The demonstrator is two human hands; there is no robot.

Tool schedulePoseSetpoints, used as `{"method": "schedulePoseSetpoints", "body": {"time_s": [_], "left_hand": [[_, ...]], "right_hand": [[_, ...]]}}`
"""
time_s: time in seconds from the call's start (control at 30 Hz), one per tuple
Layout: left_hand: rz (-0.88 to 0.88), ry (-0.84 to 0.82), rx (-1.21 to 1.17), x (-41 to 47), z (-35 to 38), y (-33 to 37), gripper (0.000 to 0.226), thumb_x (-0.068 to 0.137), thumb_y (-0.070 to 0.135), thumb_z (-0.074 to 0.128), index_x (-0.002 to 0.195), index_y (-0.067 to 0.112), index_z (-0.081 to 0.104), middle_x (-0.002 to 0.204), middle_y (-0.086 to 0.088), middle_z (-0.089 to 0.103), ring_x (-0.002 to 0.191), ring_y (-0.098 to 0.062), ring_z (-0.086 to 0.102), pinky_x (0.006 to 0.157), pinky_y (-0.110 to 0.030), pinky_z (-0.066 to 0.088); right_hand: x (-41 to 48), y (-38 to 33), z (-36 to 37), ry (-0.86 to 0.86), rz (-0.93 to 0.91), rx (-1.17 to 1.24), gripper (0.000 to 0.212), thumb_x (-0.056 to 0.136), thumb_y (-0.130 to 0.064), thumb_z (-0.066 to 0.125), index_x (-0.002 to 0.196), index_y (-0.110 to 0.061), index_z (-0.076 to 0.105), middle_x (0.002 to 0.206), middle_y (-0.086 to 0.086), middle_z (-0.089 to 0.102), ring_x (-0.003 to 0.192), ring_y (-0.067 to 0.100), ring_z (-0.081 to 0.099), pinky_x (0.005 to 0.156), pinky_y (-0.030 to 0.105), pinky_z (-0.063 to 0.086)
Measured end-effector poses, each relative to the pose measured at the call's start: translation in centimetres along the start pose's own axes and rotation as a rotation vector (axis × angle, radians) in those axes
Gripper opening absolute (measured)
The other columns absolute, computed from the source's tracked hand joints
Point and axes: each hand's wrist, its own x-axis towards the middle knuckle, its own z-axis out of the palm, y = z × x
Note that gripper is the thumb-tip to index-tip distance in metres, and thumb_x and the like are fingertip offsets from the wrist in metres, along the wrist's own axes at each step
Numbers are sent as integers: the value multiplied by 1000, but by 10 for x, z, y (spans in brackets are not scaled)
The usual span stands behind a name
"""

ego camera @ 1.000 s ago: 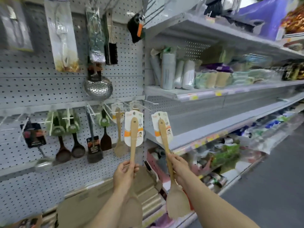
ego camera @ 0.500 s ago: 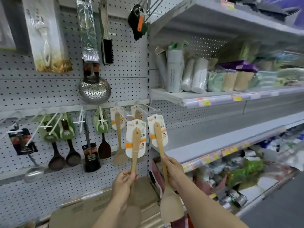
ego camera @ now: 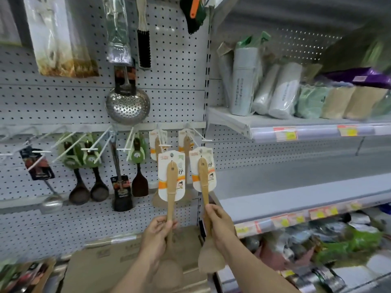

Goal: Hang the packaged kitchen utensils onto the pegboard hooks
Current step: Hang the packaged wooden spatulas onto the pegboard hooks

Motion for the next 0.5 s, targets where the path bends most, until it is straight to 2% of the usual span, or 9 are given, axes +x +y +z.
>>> {"method": "schedulePoseSetpoints", "body": {"time_s": [0.17, 0.23, 0.3, 0.33, 0.5], "left_hand": [[17, 12, 8, 5, 11, 0, 15, 94, 4, 59, 108, 5, 64, 100, -10, 77, 107, -26, 69, 106, -44, 45], [26, 14, 14, 6, 16, -1, 15, 94, 5, 59, 107, 5, 64, 101, -10, 77, 107, -25, 69, 107, -44, 44], [38, 18, 17, 6, 20, -3, 14, 94, 5, 60, 107, 5, 64, 102, -10, 76, 107, -25, 69, 107, -44, 44], [44, 21, 18, 6, 22, -4, 14, 94, 4, 60, 107, 5, 64, 102, -10, 76, 106, -25, 69, 107, -43, 45], [58, 18, 35, 2, 28, -10, 17, 95, 6, 59, 112, 4, 63, 105, -8, 76, 106, -21, 70, 107, -44, 45]], "right_hand": [[17, 5, -5, -91, 21, 87, 25, 92, -24, 70, 108, -4, 72, 105, 15, 75, 99, 28, 68, 92, 41, 56], [20, 9, -8, -107, 25, 108, 26, 93, -23, 69, 110, -2, 71, 101, 14, 75, 95, 26, 69, 81, 33, 59], [21, 12, -12, -134, 28, 116, 25, 95, -22, 67, 110, -3, 70, 94, 8, 73, 85, 17, 68, 66, 22, 55], [21, 14, -14, -141, 33, 128, 26, 95, -23, 67, 111, -3, 70, 93, 6, 72, 82, 14, 67, 63, 21, 53], [32, 16, -16, -151, 40, 131, 29, 93, -26, 70, 111, -4, 70, 97, 9, 72, 86, 17, 67, 68, 25, 53]]}}
